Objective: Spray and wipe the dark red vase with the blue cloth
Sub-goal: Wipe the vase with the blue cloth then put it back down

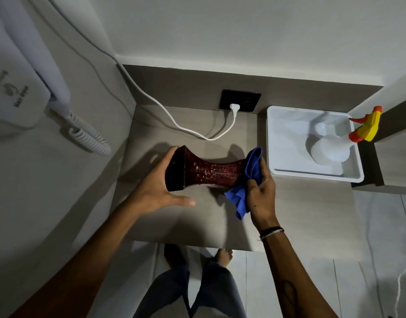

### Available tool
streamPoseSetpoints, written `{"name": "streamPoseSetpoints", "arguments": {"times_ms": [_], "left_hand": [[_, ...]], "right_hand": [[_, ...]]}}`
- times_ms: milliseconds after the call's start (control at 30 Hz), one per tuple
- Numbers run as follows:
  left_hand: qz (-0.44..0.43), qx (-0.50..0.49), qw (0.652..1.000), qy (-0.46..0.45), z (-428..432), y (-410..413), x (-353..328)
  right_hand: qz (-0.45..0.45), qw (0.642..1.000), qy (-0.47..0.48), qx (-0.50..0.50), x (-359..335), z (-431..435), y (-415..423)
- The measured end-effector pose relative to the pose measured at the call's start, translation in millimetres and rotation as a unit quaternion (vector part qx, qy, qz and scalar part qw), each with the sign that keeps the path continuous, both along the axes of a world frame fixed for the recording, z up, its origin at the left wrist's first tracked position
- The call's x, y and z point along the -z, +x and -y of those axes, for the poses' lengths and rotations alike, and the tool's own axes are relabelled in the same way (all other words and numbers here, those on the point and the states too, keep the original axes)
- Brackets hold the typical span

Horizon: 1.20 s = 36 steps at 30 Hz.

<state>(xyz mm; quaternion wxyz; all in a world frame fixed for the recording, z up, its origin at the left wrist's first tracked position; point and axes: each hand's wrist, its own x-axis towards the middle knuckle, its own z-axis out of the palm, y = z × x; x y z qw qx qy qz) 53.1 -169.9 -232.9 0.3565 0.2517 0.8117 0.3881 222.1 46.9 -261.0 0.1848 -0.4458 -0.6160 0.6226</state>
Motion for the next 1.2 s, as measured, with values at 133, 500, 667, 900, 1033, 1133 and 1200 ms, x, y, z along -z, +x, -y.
{"name": "streamPoseSetpoints", "arguments": {"times_ms": [133,500,667,900,1033,1133,1200], "left_hand": [[-0.105,-0.034,0.994,0.018,-10,1,1],[-0.161,-0.019,0.986,0.037,-17,7,-4],[-0.210,-0.008,0.976,0.061,-33,11,-12],[-0.188,-0.015,0.982,0.021,-20,7,-9],[-0.202,-0.024,0.979,0.034,-31,13,-10],[-0.211,-0.020,0.977,0.035,-28,13,-8],[-0.198,-0.015,0.980,0.018,-22,11,-8]], "right_hand": [[0.030,0.984,0.163,-0.065,-10,22,3],[0.211,0.846,0.380,-0.308,4,31,19],[0.053,0.907,0.289,-0.302,-22,89,-10],[0.202,0.868,0.338,-0.304,1,32,20],[0.056,0.884,0.339,-0.317,-14,83,-2],[-0.002,0.866,0.369,-0.339,-12,95,-3],[0.059,0.865,0.381,-0.321,1,65,9]]}}
